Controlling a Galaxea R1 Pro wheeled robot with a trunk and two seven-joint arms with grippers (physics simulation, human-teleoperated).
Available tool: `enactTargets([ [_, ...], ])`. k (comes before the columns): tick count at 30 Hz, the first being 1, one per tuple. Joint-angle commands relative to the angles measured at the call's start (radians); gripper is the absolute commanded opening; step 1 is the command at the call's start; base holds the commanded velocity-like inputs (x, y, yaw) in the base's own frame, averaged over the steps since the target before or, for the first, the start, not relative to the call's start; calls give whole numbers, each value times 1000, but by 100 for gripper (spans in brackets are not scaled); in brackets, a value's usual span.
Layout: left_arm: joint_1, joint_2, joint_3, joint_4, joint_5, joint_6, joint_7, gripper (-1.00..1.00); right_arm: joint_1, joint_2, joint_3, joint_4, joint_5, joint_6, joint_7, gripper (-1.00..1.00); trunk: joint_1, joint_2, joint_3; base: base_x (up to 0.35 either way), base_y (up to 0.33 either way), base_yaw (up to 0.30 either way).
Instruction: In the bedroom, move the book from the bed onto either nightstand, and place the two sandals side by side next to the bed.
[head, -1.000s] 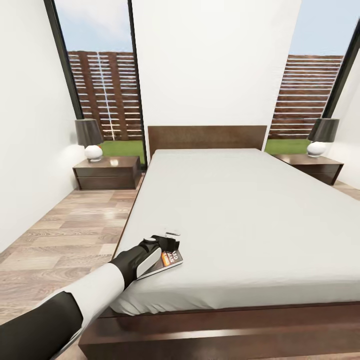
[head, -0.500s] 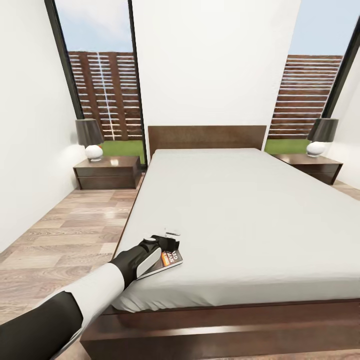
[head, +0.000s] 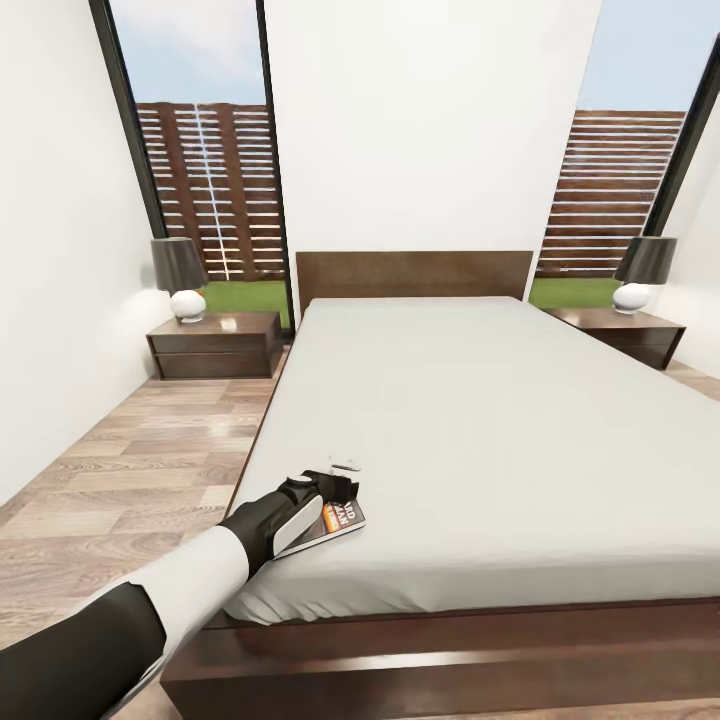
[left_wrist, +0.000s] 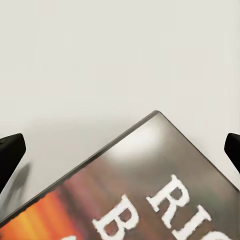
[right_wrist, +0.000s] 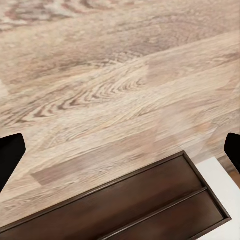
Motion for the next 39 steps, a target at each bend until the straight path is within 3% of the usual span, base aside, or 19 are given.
enactTargets([
  [1,1,1,-8,19,23,1,8,100,0,0,-6,2,0,-8,0,100,0,0,-1,-1,0,0],
  [39,1,-1,-8,19,23,1,8,100,-1,0,-8,2,0,-8,-6,100,0,0,-1,-9,0,0],
])
